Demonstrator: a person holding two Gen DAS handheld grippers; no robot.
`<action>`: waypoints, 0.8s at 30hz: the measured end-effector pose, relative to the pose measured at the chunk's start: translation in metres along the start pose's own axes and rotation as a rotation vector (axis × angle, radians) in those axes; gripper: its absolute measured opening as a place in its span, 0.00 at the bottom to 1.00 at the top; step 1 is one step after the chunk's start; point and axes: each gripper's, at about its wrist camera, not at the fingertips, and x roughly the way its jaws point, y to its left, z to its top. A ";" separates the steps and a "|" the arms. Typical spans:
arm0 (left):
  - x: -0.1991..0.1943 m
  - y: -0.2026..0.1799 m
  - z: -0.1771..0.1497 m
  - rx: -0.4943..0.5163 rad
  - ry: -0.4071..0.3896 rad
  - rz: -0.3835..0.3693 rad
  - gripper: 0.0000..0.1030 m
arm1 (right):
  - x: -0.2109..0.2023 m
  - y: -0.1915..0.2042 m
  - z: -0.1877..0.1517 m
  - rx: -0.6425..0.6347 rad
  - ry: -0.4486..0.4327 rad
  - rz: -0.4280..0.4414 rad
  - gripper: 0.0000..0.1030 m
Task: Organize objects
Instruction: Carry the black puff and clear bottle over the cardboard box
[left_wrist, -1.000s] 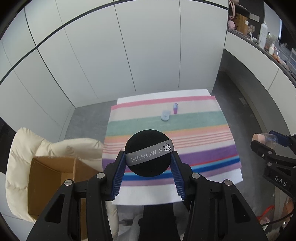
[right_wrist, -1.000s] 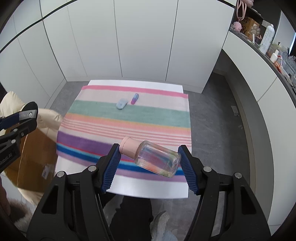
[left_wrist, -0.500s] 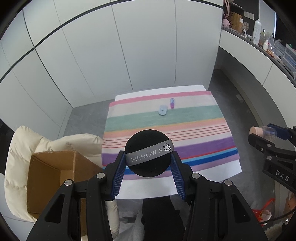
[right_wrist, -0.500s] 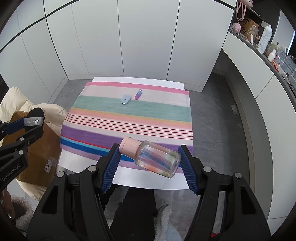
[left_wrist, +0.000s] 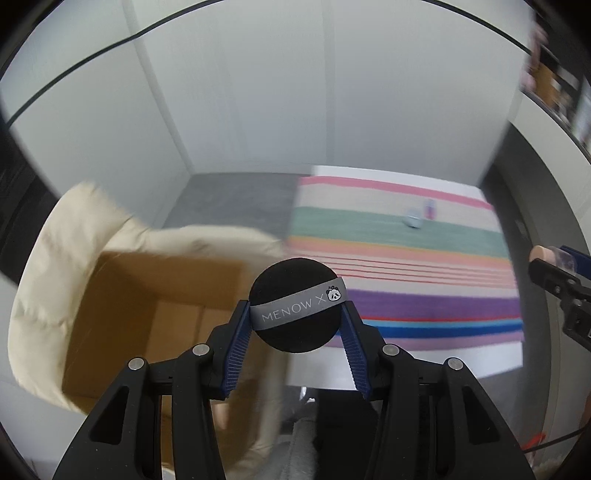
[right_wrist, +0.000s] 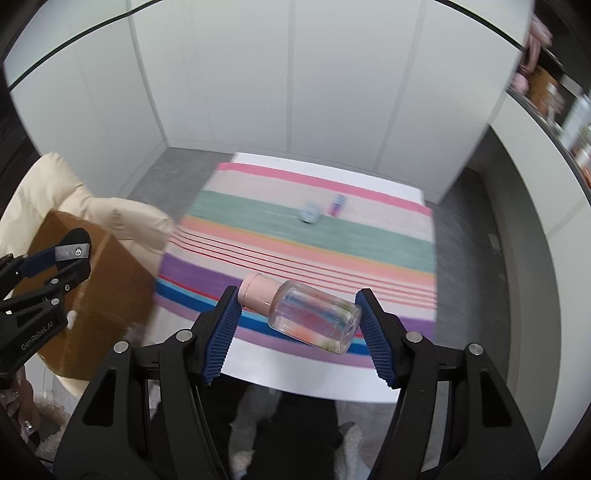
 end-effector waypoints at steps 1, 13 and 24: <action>0.002 0.015 -0.002 -0.024 0.004 0.016 0.48 | 0.003 0.017 0.007 -0.023 -0.005 0.018 0.64; 0.026 0.201 -0.060 -0.329 0.092 0.176 0.48 | 0.022 0.209 0.031 -0.294 -0.001 0.186 0.64; 0.025 0.283 -0.086 -0.458 0.101 0.244 0.50 | 0.029 0.343 0.005 -0.468 0.035 0.302 0.64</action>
